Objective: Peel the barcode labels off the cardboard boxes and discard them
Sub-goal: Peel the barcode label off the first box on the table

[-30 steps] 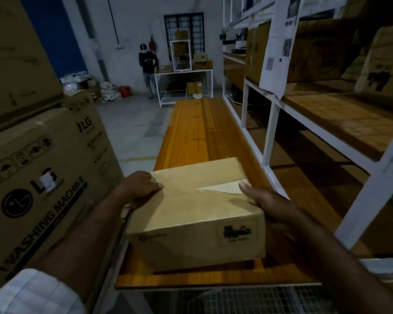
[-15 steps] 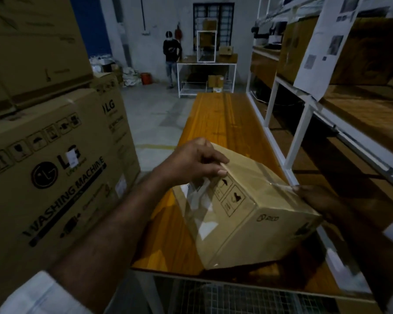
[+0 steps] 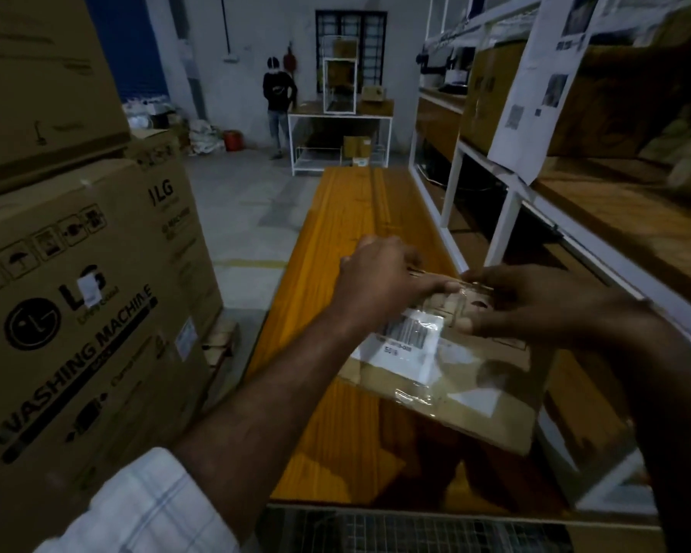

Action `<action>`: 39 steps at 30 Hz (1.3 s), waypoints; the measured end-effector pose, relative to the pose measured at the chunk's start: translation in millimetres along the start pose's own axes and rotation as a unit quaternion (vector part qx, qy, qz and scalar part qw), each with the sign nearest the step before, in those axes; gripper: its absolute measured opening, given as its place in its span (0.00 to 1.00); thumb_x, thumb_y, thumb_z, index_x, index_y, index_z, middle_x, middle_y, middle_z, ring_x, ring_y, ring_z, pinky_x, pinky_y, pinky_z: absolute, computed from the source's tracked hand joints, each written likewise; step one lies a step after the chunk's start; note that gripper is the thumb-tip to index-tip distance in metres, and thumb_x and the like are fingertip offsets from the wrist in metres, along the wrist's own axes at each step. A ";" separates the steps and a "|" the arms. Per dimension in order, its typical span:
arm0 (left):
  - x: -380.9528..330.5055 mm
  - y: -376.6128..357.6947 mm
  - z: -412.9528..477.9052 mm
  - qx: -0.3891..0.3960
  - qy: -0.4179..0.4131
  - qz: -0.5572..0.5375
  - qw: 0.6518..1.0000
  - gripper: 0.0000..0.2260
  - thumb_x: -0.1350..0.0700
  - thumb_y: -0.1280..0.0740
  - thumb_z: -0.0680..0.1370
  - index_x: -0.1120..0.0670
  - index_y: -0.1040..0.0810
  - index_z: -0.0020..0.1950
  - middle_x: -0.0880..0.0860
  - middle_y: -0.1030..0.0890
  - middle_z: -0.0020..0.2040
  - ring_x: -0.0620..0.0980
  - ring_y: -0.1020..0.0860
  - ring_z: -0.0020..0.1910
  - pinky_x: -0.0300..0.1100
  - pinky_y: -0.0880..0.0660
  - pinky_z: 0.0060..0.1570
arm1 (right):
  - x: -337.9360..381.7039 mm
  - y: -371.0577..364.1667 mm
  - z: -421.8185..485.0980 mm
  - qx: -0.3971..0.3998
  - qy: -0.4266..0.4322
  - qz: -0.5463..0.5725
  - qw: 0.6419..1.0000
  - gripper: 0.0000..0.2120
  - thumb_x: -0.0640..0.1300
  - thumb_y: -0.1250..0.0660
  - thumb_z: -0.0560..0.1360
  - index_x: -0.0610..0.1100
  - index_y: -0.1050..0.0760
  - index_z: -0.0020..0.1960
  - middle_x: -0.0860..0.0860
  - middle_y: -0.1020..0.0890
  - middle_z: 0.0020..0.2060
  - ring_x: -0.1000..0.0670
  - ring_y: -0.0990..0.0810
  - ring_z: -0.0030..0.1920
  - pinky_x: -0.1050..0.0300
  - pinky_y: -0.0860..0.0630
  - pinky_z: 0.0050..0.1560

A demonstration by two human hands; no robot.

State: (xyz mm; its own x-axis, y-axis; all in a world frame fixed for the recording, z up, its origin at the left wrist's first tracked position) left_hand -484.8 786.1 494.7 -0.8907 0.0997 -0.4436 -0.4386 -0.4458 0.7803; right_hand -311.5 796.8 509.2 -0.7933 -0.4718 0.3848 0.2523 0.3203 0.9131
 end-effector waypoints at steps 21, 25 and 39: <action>18.6 38.1 -35.0 0.084 0.063 -0.250 0.962 0.17 0.46 0.38 0.82 0.43 0.28 0.72 0.47 0.19 0.59 0.50 0.17 0.52 0.51 0.18 0.49 | 31.8 11.3 23.5 -0.224 0.098 0.031 0.969 0.06 0.51 0.38 0.79 0.59 0.22 0.50 0.61 0.20 0.42 0.61 0.22 0.42 0.60 0.25 0.39; 31.1 39.8 -49.9 0.090 0.085 -0.324 0.938 0.18 0.58 0.38 0.83 0.42 0.30 0.71 0.45 0.20 0.62 0.46 0.19 0.58 0.47 0.19 0.55 | 30.9 3.5 45.5 -0.267 0.084 0.020 0.960 0.06 0.55 0.39 0.79 0.58 0.23 0.49 0.60 0.20 0.40 0.60 0.22 0.41 0.55 0.24 0.41; 32.1 30.0 -69.5 -0.058 0.013 -0.088 0.994 0.19 0.52 0.33 0.81 0.50 0.26 0.71 0.48 0.23 0.66 0.45 0.23 0.59 0.41 0.21 0.51 | 28.1 9.4 55.5 -0.302 0.094 -0.031 0.948 0.09 0.57 0.41 0.79 0.57 0.23 0.51 0.59 0.19 0.41 0.58 0.22 0.40 0.53 0.22 0.42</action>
State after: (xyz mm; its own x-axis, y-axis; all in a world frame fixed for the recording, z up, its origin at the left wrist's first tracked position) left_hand -518.2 714.1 473.3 -0.7973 0.1620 -0.5814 -0.5689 -0.5231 0.6345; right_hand -362.2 832.2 521.1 -0.7190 -0.6304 0.2924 0.5243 -0.2159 0.8237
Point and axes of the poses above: each hand's wrist, its own z-axis towards the middle knuckle, its own y-axis out of the back of the hand, x = y × z, the point moved 6 cm from there along z, towards the middle knuckle
